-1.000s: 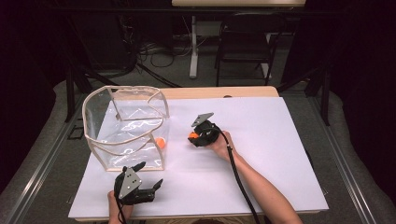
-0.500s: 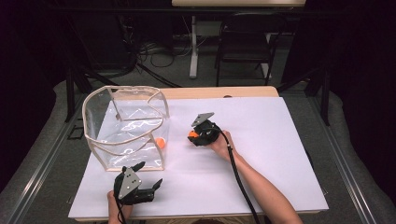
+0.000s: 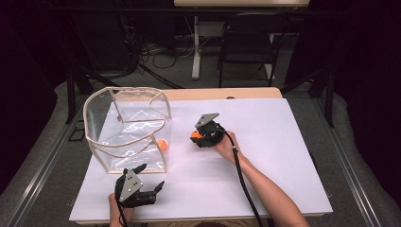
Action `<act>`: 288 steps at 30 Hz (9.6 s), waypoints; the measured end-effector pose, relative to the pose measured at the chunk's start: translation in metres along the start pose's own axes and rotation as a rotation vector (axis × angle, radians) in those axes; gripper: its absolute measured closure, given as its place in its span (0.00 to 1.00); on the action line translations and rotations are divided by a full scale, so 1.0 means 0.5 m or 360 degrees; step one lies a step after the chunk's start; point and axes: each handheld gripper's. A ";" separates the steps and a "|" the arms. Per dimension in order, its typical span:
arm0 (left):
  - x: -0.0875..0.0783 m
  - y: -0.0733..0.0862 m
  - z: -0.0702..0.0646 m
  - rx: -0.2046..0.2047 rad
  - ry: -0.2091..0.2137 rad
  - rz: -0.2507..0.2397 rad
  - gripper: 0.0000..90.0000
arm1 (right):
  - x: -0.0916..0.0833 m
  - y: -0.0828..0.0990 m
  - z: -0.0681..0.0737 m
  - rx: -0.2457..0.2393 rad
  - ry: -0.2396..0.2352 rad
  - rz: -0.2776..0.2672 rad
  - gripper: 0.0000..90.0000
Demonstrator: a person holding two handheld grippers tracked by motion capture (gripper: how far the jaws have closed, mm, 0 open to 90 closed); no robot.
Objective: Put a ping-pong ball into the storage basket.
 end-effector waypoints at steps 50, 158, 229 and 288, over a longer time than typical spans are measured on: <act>-0.001 0.000 0.000 -0.0005 0.0000 -0.0004 0.18 | -0.083 -0.026 0.002 -0.0046 0.0018 -0.0142 0.56; 0.000 -0.002 -0.001 -0.0013 0.0012 -0.0023 0.18 | -0.196 -0.162 -0.031 -0.0089 -0.0073 -0.0276 0.56; -0.001 0.000 0.003 -0.0030 0.0015 -0.0027 0.18 | -0.204 -0.294 -0.022 -0.0185 -0.0092 -0.0330 0.56; 0.000 0.000 0.005 -0.0032 0.0026 -0.0037 0.18 | -0.170 -0.375 0.053 -0.0326 -0.0163 -0.0381 0.56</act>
Point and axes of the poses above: each handheld gripper's, and its own axes: x roughly forward along the jaws, y roughly out of its underside, z roughly to its left, and after that the axes turned 2 degrees about -x, right-handed
